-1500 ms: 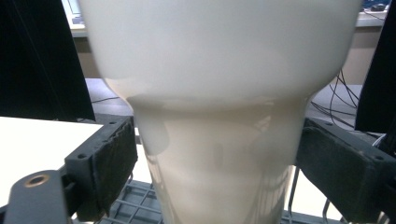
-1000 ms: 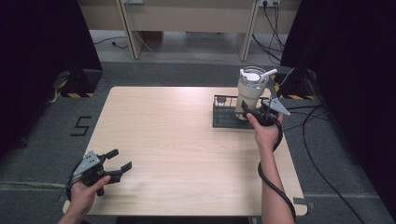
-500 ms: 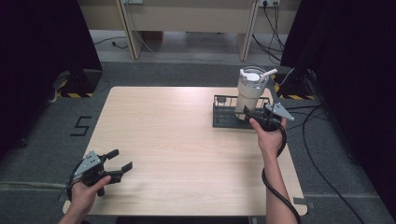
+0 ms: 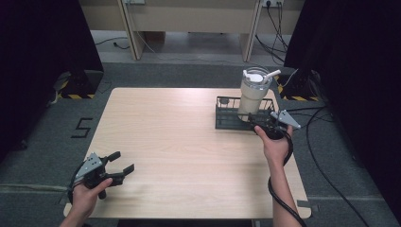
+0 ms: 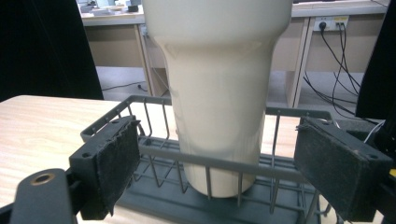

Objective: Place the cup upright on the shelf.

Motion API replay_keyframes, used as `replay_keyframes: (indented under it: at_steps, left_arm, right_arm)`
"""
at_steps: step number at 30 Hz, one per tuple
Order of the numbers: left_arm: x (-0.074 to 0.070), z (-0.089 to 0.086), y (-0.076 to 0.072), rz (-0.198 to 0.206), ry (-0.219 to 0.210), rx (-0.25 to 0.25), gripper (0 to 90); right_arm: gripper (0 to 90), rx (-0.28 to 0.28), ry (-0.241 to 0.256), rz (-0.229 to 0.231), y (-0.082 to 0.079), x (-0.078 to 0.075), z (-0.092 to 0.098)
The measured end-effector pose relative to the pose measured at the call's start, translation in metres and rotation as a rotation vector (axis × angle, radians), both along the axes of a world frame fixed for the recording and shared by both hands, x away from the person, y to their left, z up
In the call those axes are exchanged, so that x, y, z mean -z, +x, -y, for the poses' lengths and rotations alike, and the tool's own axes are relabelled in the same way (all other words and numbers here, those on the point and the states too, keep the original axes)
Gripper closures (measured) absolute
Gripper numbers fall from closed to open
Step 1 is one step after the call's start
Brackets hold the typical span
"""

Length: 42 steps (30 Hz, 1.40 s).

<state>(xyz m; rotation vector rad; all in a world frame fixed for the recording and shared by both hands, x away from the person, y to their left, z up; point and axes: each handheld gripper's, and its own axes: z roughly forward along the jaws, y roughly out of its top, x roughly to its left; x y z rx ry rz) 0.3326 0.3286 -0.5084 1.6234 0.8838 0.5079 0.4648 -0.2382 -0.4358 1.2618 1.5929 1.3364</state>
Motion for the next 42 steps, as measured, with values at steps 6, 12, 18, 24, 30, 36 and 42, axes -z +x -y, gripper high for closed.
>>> replay_keyframes:
  at_steps: [6, 12, 18, 24, 30, 36, 42]
  left_arm:
    - [0.0, 0.0, 0.0, 0.0, 0.002, -0.002, 14.4]
    - [0.0, 0.0, 0.0, -0.001, 0.003, -0.005, 14.4]
    - [0.0, -0.001, 0.0, -0.002, 0.004, -0.008, 14.5]
    - [0.0, -0.001, 0.0, -0.003, 0.005, -0.007, 14.4]
    - [0.0, 0.0, -0.001, -0.002, 0.006, -0.008, 14.4]
    - [0.0, 0.0, 0.0, -0.003, 0.007, -0.008, 14.5]
    - [0.0, -0.001, 0.0, -0.004, 0.008, -0.011, 14.4]
  right_arm:
    - [15.1, -0.001, -0.008, -0.009, -0.008, 0.004, 0.001]
    - [15.1, 0.0, -0.006, -0.014, -0.017, 0.006, 0.003]
    - [15.2, 0.001, -0.018, -0.02, -0.026, 0.009, 0.005]
    - [15.1, -0.002, -0.019, -0.026, -0.036, 0.013, 0.006]
    - [15.2, -0.01, -0.022, -0.032, -0.046, 0.02, 0.007]
    - [15.2, -0.005, -0.017, -0.031, -0.054, 0.025, 0.008]
    - [15.2, -0.003, -0.014, -0.033, -0.061, 0.031, 0.008]
